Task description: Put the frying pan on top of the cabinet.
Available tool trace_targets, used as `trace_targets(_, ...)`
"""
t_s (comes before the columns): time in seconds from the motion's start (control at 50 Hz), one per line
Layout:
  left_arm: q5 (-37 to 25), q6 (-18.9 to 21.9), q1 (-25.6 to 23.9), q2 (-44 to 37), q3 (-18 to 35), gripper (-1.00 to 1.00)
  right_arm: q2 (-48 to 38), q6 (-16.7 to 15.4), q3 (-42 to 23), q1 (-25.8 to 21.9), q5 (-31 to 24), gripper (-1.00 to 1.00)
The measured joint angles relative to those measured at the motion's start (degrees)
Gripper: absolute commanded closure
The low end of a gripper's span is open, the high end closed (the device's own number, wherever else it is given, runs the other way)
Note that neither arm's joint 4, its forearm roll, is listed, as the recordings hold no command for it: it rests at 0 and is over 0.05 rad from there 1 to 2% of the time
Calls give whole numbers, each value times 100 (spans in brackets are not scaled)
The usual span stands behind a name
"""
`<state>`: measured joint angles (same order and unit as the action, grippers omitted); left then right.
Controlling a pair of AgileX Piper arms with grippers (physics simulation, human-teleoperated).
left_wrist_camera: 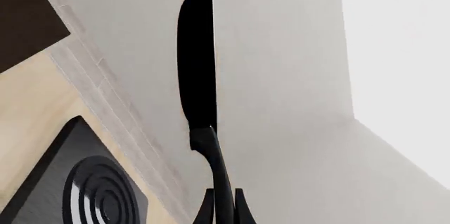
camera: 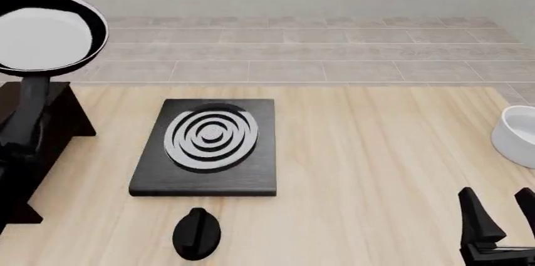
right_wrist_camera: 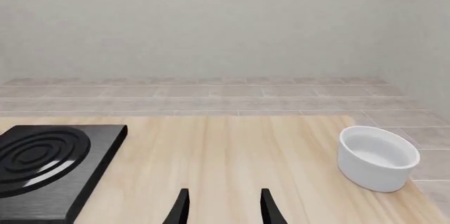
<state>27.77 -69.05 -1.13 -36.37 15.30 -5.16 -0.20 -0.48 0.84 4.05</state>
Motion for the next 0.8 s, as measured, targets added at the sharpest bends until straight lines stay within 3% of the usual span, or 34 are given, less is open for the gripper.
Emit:
trace_targets(0.36,-40,-322,700,472,-388,100,12,-27,-25,-17,-40,-100)
trace_targets(0.8,331,-606,1137,250,-694,100,37,-16,38,-16,-15,-100)
